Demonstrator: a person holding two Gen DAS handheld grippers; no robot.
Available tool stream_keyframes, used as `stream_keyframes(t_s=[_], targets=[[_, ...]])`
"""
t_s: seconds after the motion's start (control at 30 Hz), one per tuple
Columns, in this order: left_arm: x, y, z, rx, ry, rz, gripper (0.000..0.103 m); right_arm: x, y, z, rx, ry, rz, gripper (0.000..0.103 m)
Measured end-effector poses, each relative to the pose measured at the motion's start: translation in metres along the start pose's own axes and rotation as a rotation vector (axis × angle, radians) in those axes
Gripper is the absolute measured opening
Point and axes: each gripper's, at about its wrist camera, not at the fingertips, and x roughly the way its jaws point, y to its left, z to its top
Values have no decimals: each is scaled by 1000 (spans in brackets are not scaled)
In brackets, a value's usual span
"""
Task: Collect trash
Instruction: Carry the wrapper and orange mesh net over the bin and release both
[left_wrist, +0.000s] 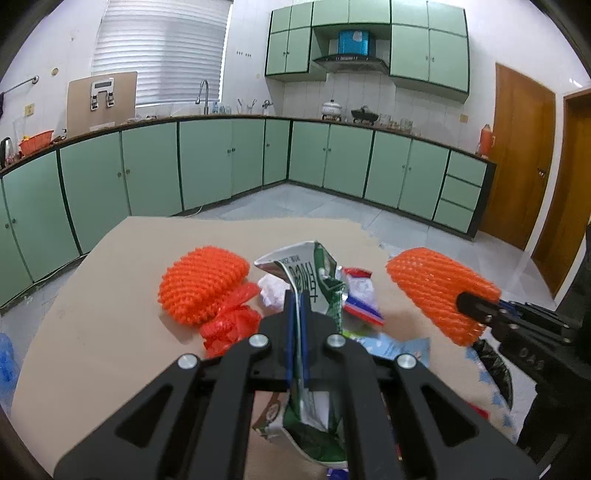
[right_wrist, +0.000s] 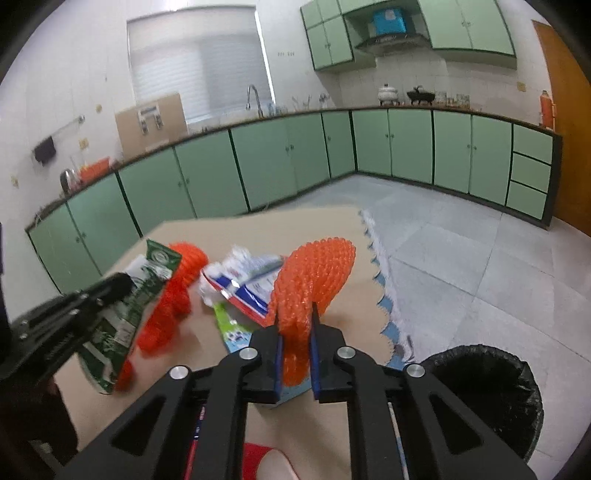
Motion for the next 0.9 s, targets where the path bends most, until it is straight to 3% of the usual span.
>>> stream_keyframes(t_s=[0.17,0.4,0.63,0.9], targets=[[-16,-20,14,15,-48,-69,2,-38,-15,13,39,-77,-10,11],[-16,-76,26,60,-68,-201,2,-85,-51,20,57,-150,-133,11],[-4,-153,20,100,-54,-326,2,-128,-109,6,102,-163,-281,11],[24,-236,-4,142,-10,-398,2,-152,-179,-22,183,-132,-407,11]])
